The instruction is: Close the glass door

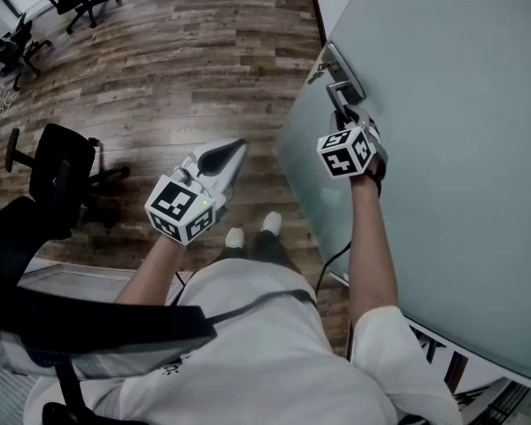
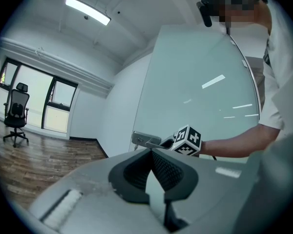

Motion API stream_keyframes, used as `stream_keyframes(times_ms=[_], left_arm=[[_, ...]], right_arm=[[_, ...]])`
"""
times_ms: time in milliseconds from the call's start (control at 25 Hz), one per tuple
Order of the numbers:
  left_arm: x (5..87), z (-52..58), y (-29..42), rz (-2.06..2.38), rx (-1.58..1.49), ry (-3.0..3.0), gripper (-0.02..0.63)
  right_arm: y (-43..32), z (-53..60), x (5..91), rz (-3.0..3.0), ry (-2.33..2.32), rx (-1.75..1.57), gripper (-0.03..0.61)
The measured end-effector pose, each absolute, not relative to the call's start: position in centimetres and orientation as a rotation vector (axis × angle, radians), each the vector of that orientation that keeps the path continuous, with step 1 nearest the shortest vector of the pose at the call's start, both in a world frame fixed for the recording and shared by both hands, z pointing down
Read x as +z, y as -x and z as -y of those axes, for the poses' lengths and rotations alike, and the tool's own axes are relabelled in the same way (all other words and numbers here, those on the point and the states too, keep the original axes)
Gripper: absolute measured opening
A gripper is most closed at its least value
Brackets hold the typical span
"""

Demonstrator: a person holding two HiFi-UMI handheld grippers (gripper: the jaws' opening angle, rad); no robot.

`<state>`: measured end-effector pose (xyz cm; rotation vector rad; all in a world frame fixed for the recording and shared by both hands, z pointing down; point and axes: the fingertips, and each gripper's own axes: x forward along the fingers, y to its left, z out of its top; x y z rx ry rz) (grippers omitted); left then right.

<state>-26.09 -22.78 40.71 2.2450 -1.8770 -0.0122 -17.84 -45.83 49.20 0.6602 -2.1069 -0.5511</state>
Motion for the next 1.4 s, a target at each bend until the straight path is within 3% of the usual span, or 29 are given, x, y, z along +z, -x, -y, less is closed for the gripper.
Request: stream_keyframes(times_ms=[480, 1400], left_arm=[[39.9, 18.8, 24.0, 1.979, -0.071, -2.157, 0.002], [43.5, 5.5, 12.7, 2.263, -0.056, -1.746, 0.002]], right_arm=[[18.7, 40.6, 48.7, 2.142, -0.586, -0.576, 0.092], [20.4, 31.8, 49.2, 2.235, -0.468, -0.645, 0.091]])
